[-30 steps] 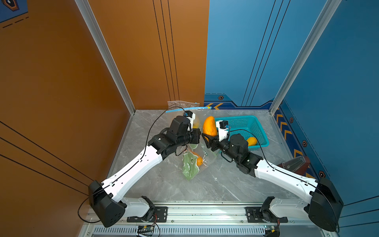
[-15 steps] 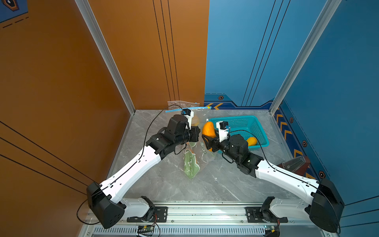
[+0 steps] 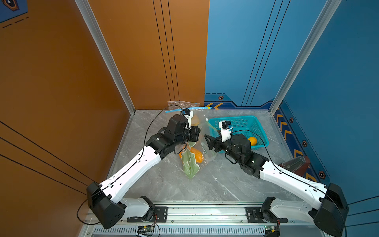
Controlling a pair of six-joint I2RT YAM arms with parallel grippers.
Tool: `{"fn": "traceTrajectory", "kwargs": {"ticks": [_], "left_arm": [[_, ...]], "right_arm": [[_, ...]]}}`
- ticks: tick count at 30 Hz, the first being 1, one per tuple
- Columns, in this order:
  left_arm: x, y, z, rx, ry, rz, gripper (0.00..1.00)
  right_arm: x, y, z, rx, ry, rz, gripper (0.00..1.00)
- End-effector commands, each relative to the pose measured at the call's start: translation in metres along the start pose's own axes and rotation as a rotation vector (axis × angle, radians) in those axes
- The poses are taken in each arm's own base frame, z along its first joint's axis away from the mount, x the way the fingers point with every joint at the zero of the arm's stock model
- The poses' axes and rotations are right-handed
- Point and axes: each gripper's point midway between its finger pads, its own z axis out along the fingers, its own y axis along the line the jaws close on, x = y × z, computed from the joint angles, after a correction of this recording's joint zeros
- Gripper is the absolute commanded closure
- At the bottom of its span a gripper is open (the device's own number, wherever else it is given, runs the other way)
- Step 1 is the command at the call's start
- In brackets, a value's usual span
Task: Place the mango in a zip-top bag and seal the zipper
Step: Place the mango in the zipper food storage bag, then pick up the mango from the basket.
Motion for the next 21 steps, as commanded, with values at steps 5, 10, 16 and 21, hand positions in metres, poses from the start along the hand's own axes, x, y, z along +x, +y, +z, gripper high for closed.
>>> {"fn": "traceTrajectory", "kwargs": {"ticks": [5,10,16,21], "left_arm": [[0.008,0.01,0.01,-0.007,0.017,-0.019,1.0],[0.016,0.014,0.015,-0.01,0.04,-0.022,1.0],[0.023,0.017,0.02,-0.006,0.061,-0.027,1.0],[0.026,0.017,0.023,-0.003,0.069,-0.02,1.0]], "right_arm": [[-0.031,-0.079,-0.054,0.417,0.043,0.062,0.21],[-0.008,-0.16,-0.09,0.763,0.258,0.118,0.19],[0.024,-0.214,-0.092,0.824,0.431,0.253,0.14],[0.047,-0.24,-0.08,0.803,0.597,0.345,0.15]]}}
